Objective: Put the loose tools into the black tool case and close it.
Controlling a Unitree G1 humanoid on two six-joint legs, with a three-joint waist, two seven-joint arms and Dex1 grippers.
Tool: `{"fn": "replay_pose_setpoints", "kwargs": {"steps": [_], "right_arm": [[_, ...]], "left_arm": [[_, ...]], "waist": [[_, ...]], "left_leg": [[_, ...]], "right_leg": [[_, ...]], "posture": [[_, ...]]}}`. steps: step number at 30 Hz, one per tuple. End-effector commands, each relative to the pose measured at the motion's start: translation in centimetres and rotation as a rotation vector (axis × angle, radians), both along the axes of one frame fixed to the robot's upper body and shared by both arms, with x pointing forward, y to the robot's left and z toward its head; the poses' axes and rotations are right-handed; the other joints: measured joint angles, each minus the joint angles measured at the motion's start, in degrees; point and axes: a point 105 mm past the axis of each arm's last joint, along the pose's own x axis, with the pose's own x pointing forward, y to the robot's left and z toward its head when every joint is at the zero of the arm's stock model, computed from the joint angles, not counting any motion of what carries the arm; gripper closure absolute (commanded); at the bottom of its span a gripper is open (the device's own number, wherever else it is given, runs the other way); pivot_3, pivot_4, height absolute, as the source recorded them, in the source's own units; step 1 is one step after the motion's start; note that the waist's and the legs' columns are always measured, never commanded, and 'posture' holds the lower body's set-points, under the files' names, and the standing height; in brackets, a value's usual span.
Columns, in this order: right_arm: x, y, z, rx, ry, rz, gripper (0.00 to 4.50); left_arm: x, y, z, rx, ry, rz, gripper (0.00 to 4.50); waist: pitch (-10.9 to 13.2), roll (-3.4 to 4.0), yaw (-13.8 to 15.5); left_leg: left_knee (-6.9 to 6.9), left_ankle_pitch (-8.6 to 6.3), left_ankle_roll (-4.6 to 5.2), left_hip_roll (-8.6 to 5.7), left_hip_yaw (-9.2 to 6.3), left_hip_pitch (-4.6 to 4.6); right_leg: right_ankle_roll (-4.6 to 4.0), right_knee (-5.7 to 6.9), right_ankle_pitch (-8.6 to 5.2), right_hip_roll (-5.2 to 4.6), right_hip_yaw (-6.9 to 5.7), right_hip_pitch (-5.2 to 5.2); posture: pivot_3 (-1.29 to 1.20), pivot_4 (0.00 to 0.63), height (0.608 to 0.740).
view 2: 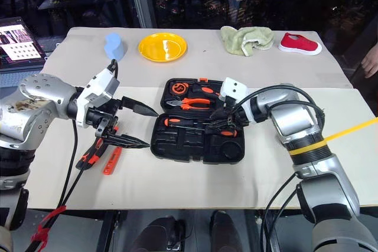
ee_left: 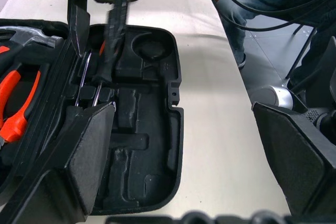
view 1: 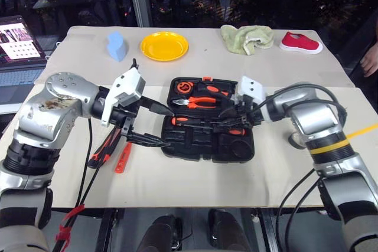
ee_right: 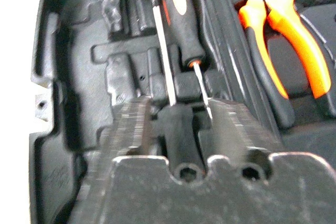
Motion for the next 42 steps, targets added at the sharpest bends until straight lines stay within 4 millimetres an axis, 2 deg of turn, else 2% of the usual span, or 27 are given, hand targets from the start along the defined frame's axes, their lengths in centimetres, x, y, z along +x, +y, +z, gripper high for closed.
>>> {"fn": "replay_pose_setpoints", "kwargs": {"steps": [1,9,19,26,29,33,35,37,40,42], "right_arm": [[-0.4,0.5,0.1,0.021,-0.002,0.016,4.47],[-0.6,0.6,-1.4,-0.020,0.008,0.013,4.47],[0.1,0.6,-2.1,-0.006,0.021,-0.026,4.47],[0.3,0.4,-4.6,-0.041,0.065,-0.052,4.47],[0.8,0.2,-5.7,-0.053,0.072,-0.076,4.47],[0.9,0.2,-5.7,-0.044,0.065,-0.079,4.47],[0.7,0.3,-5.3,-0.034,0.052,-0.070,4.47],[0.5,0.8,-3.6,0.030,0.027,-0.057,4.47],[-0.2,1.4,1.0,0.220,-0.051,-0.064,4.47],[-1.5,1.3,4.1,0.341,-0.096,-0.068,4.47]], "left_arm": [[-0.2,0.1,0.7,0.004,-0.043,-0.017,0.00],[-0.1,0.1,0.6,0.006,-0.037,-0.014,0.00],[0.1,0.0,0.7,0.006,-0.037,-0.012,0.00],[0.3,-0.1,0.6,0.006,-0.037,-0.014,0.00],[0.2,-0.2,0.5,0.008,-0.034,-0.021,0.00],[0.2,-0.2,0.4,0.010,-0.033,-0.025,0.00],[0.2,-0.1,0.3,0.011,-0.031,-0.028,0.00],[0.2,-0.2,0.0,0.012,-0.029,-0.030,0.00],[0.3,-0.2,-0.3,0.000,-0.016,-0.019,0.00],[0.4,-0.1,-0.7,-0.014,-0.006,0.007,0.00]], "waist": [[0.0,0.00,0.1],[0.0,0.00,0.0],[0.0,0.00,-0.1],[0.0,-0.02,-0.1],[0.0,-0.05,-0.3],[-0.1,-0.07,-0.4],[-0.1,-0.07,-0.3],[-0.1,-0.07,-0.3],[0.0,-0.06,-0.1],[0.0,-0.04,0.0]], "left_leg": [[0.00,0.00,0.00,0.00,-0.01,0.00],[0.01,0.01,-0.01,0.00,0.00,0.03],[0.05,0.02,-0.03,0.00,0.03,0.19],[0.08,0.05,-0.08,0.00,0.04,0.31],[0.08,0.06,-0.10,0.00,0.04,0.42],[0.04,0.04,-0.15,0.03,0.04,1.02],[0.02,-0.12,-0.41,0.05,0.03,1.33],[0.01,-0.25,-0.37,0.07,0.02,1.57],[0.02,-0.20,-0.43,0.07,0.03,1.51],[0.03,-0.01,-0.48,0.07,0.03,1.04]], "right_leg": [[0.00,0.00,0.00,0.00,-0.01,0.00],[0.00,0.05,0.00,0.02,0.01,0.00],[-0.01,0.34,0.00,0.01,0.06,0.07],[-0.04,0.39,-0.01,0.00,0.09,0.15],[-0.07,0.41,-0.01,0.01,0.11,0.21],[-0.13,0.37,-0.04,0.02,0.13,0.65],[-0.14,0.34,-0.05,0.01,0.10,1.04],[-0.15,0.34,-0.06,0.01,0.10,1.18],[-0.15,0.38,-0.06,0.02,0.11,1.12],[-0.17,0.48,-0.05,0.01,0.14,0.87]], "posture": [[0.00,0.150,0.740],[0.00,0.150,0.740],[0.00,0.150,0.740],[0.00,0.150,0.740],[0.00,0.150,0.740],[0.00,0.150,0.740],[0.00,0.150,0.740],[0.00,0.150,0.740],[0.00,0.150,0.740],[0.00,0.150,0.740]]}}
